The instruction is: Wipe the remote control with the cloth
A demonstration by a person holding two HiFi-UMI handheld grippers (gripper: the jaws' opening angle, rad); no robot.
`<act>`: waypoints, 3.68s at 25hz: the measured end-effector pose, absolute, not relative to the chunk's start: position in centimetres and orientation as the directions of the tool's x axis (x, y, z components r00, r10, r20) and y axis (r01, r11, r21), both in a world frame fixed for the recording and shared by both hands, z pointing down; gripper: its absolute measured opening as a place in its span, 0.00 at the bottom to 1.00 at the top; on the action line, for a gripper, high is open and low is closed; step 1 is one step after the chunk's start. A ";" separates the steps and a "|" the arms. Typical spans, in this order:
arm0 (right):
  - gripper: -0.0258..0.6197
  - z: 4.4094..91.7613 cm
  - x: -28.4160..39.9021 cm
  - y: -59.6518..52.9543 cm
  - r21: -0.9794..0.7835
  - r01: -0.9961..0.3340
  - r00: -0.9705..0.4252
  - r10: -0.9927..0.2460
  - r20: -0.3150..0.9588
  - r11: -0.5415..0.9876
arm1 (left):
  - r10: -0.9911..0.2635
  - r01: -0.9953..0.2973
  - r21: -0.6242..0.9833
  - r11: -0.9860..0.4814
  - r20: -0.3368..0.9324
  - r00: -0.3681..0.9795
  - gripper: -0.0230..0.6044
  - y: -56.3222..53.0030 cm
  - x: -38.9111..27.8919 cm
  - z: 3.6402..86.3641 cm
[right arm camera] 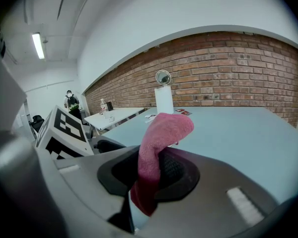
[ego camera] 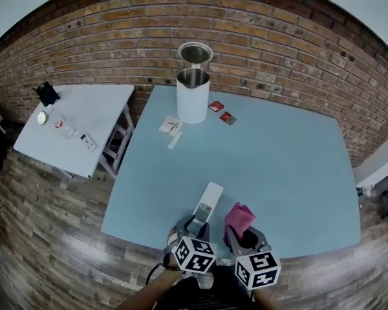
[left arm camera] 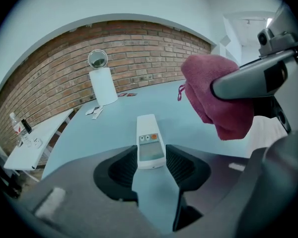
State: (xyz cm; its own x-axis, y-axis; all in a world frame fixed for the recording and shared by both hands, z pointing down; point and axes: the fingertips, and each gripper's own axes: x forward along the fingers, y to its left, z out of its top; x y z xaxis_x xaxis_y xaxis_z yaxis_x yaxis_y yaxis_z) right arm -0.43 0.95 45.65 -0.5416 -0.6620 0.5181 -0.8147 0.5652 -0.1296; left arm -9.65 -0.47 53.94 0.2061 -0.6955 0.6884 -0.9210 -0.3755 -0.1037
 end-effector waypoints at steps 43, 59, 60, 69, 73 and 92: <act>0.16 48.0 -0.2 -6.0 -0.252 -0.679 -0.700 -0.503 0.508 0.690 | -0.484 -0.931 0.096 -0.352 0.833 0.269 0.48 -2.5 -9.0 57.6; 0.16 47.7 -3.1 -4.7 -0.364 -0.545 -0.804 -0.347 0.484 0.755 | -0.502 -0.861 0.032 -0.508 0.801 0.326 0.48 -1.0 -6.7 55.8; 0.16 47.5 -4.1 -4.2 -0.399 -0.500 -0.831 -0.296 0.472 0.769 | -0.500 -0.854 0.028 -0.519 0.800 0.330 0.48 -0.9 -6.5 55.9; 0.16 49.8 -10.0 -1.1 -0.458 -0.210 -0.871 0.047 0.488 0.864 | -0.486 -0.813 -0.003 -0.583 0.803 0.346 0.48 -0.5 -5.8 56.7; 0.16 50.6 -10.0 -1.2 -0.427 -0.197 -0.865 0.049 0.500 0.883 | -0.480 -0.815 0.008 -0.579 0.805 0.349 0.48 -0.3 -6.0 57.1; 0.16 51.5 -4.7 -8.9 -0.384 -0.399 -0.836 -0.157 0.526 0.833 | -0.462 -0.815 0.039 -0.578 0.808 0.366 0.48 -0.4 -6.8 57.8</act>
